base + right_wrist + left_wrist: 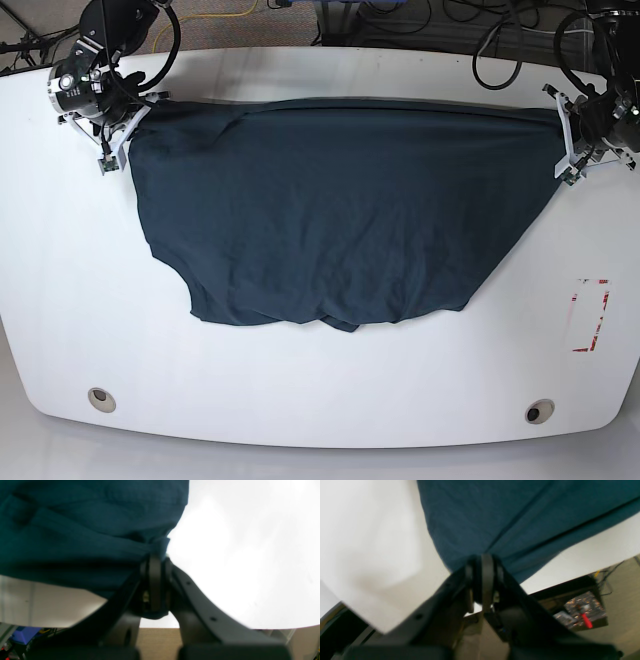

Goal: Fold the T-shirt properly
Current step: 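Lay the shirt flat, stretching it between both grippers, then release the shirt with the left gripper and regrasp the shirt corner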

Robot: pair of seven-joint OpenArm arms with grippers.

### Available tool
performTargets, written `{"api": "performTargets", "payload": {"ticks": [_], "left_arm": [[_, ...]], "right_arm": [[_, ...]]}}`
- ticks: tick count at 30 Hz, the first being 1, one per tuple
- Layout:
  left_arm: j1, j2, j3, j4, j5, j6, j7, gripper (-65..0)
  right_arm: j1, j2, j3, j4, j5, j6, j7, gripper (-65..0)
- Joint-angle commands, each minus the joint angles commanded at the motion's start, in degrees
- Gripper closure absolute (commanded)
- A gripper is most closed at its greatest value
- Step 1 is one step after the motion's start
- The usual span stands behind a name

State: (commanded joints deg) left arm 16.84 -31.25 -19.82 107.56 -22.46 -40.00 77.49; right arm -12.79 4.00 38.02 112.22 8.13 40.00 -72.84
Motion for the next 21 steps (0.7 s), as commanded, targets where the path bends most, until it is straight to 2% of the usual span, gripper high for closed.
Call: {"api": "performTargets", "payload": {"ticks": [4,8,11,13,16,18,21], "left_arm": [[-0.3,0.1,1.5,0.0,2.8,0.0,0.0,-9.7],[-0.4,0.1,1.6,0.0,3.3,0.0,0.0,-10.4],[-0.8,0.1,1.7,0.0,3.3,0.0,0.0,-13.1],[-2.0,0.2,1.7,0.0,3.3,0.0,0.0,-16.7],[-2.7,0.2,1.6,0.0,3.3,0.0,0.0,-23.9],[-2.9,0.3,1.5,0.0,3.2,0.0,0.0,-30.6],[-4.6,0.4,1.5,0.0,3.2,0.0,0.0,-35.8]], "right_arm": [[0.1,0.0,-0.1,0.0,0.0,0.0,0.0,0.0],[0.1,0.0,0.1,0.0,0.2,0.0,0.1,0.0],[0.2,0.0,0.2,0.1,0.3,0.0,0.3,0.0],[0.3,0.0,0.2,0.2,0.3,0.0,0.1,-2.9],[0.4,0.0,0.2,0.2,0.2,0.0,-0.1,-11.7],[0.2,0.0,0.3,0.3,0.2,0.0,-0.2,-23.8],[0.1,0.0,0.4,0.4,0.3,0.0,-0.2,-38.8]]}}
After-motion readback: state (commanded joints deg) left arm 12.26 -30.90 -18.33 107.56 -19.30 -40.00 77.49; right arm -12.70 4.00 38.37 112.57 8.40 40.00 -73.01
